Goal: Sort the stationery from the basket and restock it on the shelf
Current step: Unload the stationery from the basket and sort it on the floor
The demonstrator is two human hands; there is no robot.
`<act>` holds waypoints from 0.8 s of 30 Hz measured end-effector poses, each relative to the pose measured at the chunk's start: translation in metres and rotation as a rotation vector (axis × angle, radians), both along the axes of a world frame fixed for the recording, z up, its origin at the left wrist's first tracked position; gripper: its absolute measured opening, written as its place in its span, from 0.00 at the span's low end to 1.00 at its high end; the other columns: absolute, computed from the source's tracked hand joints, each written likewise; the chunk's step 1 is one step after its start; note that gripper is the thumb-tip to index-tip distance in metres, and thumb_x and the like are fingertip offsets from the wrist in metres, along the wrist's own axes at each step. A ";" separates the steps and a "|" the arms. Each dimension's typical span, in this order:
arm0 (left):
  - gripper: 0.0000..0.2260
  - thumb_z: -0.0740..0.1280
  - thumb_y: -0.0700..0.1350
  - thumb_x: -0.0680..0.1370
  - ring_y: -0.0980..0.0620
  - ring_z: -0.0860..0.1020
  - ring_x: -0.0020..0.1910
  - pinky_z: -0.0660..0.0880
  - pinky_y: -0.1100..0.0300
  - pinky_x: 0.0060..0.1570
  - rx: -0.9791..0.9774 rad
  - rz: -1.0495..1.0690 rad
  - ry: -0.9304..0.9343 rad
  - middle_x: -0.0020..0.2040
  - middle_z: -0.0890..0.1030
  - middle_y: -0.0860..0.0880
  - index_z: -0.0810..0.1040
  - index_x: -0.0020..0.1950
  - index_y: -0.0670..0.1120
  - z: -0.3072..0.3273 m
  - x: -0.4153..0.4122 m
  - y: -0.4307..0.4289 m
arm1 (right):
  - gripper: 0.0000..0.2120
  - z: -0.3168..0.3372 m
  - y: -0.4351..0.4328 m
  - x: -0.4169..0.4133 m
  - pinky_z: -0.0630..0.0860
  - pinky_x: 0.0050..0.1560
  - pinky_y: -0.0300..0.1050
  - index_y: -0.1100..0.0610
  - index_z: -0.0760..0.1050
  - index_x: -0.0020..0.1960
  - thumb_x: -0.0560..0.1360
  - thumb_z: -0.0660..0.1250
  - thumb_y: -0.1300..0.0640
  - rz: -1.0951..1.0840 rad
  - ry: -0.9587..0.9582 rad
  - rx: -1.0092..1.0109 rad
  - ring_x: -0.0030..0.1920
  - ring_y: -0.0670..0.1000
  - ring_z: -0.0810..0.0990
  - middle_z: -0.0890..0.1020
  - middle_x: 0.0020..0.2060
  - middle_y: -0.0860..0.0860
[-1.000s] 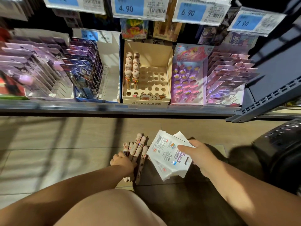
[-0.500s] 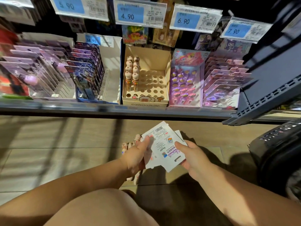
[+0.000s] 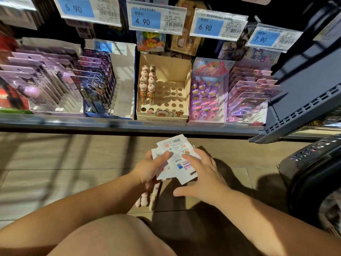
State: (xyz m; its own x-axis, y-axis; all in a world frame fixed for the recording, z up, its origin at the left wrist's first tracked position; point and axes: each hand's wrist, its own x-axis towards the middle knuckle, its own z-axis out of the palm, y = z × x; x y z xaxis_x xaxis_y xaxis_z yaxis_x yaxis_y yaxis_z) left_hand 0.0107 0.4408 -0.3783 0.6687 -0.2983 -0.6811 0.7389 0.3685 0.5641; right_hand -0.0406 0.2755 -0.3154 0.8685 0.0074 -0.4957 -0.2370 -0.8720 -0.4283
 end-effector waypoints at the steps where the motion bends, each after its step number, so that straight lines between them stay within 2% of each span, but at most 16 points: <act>1: 0.26 0.75 0.45 0.69 0.44 0.82 0.57 0.82 0.51 0.46 0.003 -0.016 -0.010 0.56 0.84 0.44 0.71 0.65 0.46 0.001 0.001 -0.001 | 0.49 -0.001 0.001 0.000 0.57 0.73 0.55 0.38 0.53 0.75 0.61 0.75 0.34 0.014 -0.003 -0.016 0.75 0.50 0.45 0.44 0.74 0.36; 4: 0.32 0.76 0.48 0.64 0.44 0.82 0.58 0.81 0.47 0.52 0.032 -0.051 -0.044 0.60 0.83 0.45 0.70 0.66 0.47 0.001 0.001 -0.002 | 0.43 0.002 0.002 0.000 0.57 0.73 0.53 0.39 0.56 0.74 0.65 0.72 0.33 0.007 -0.061 -0.040 0.74 0.49 0.46 0.47 0.75 0.38; 6: 0.34 0.76 0.50 0.65 0.45 0.82 0.57 0.81 0.47 0.52 0.048 -0.076 -0.070 0.62 0.81 0.45 0.68 0.68 0.48 0.002 0.002 -0.002 | 0.37 0.005 0.000 0.001 0.58 0.72 0.52 0.39 0.58 0.73 0.69 0.70 0.35 0.001 -0.081 -0.023 0.74 0.49 0.47 0.49 0.75 0.39; 11: 0.26 0.69 0.52 0.73 0.45 0.83 0.55 0.82 0.58 0.37 0.022 -0.102 -0.123 0.61 0.81 0.45 0.65 0.69 0.47 0.005 0.003 -0.001 | 0.27 0.006 -0.012 0.004 0.59 0.72 0.51 0.41 0.65 0.71 0.74 0.67 0.42 -0.025 -0.130 0.063 0.74 0.48 0.51 0.56 0.75 0.41; 14: 0.19 0.65 0.49 0.79 0.46 0.84 0.47 0.80 0.60 0.32 0.062 -0.065 -0.116 0.58 0.82 0.41 0.65 0.68 0.47 0.006 0.003 0.001 | 0.23 0.001 -0.021 0.003 0.68 0.68 0.50 0.42 0.71 0.66 0.72 0.60 0.40 -0.078 -0.194 0.204 0.70 0.49 0.64 0.68 0.70 0.44; 17: 0.17 0.66 0.47 0.79 0.46 0.84 0.45 0.82 0.56 0.37 0.094 -0.019 -0.103 0.59 0.80 0.40 0.66 0.66 0.47 0.004 0.006 0.005 | 0.16 -0.005 -0.026 0.001 0.79 0.53 0.45 0.42 0.74 0.62 0.76 0.61 0.43 -0.170 -0.243 0.345 0.59 0.46 0.76 0.79 0.59 0.48; 19: 0.16 0.68 0.48 0.78 0.46 0.83 0.48 0.81 0.56 0.42 0.179 -0.048 -0.172 0.57 0.80 0.43 0.67 0.63 0.48 0.002 0.006 0.009 | 0.14 -0.005 -0.026 0.002 0.78 0.46 0.38 0.42 0.75 0.58 0.75 0.60 0.42 -0.231 -0.276 0.378 0.54 0.45 0.79 0.82 0.52 0.48; 20: 0.18 0.69 0.49 0.76 0.47 0.83 0.50 0.81 0.56 0.45 0.232 -0.072 -0.215 0.57 0.80 0.44 0.68 0.62 0.49 0.002 0.006 0.010 | 0.13 -0.005 -0.026 0.003 0.76 0.44 0.36 0.42 0.76 0.55 0.75 0.59 0.41 -0.277 -0.292 0.386 0.51 0.46 0.79 0.82 0.49 0.48; 22: 0.27 0.72 0.52 0.70 0.47 0.81 0.53 0.80 0.56 0.48 0.315 -0.107 -0.277 0.59 0.79 0.45 0.66 0.64 0.48 -0.001 0.005 0.013 | 0.10 -0.005 -0.026 0.007 0.74 0.45 0.40 0.46 0.77 0.51 0.78 0.60 0.44 -0.355 -0.294 0.363 0.48 0.51 0.79 0.82 0.44 0.51; 24: 0.24 0.72 0.49 0.72 0.49 0.80 0.54 0.79 0.58 0.47 0.346 -0.103 -0.297 0.59 0.78 0.46 0.66 0.64 0.48 -0.003 0.004 0.015 | 0.13 -0.004 -0.026 0.011 0.77 0.44 0.42 0.51 0.78 0.52 0.80 0.59 0.46 -0.427 -0.232 0.353 0.46 0.51 0.80 0.83 0.45 0.53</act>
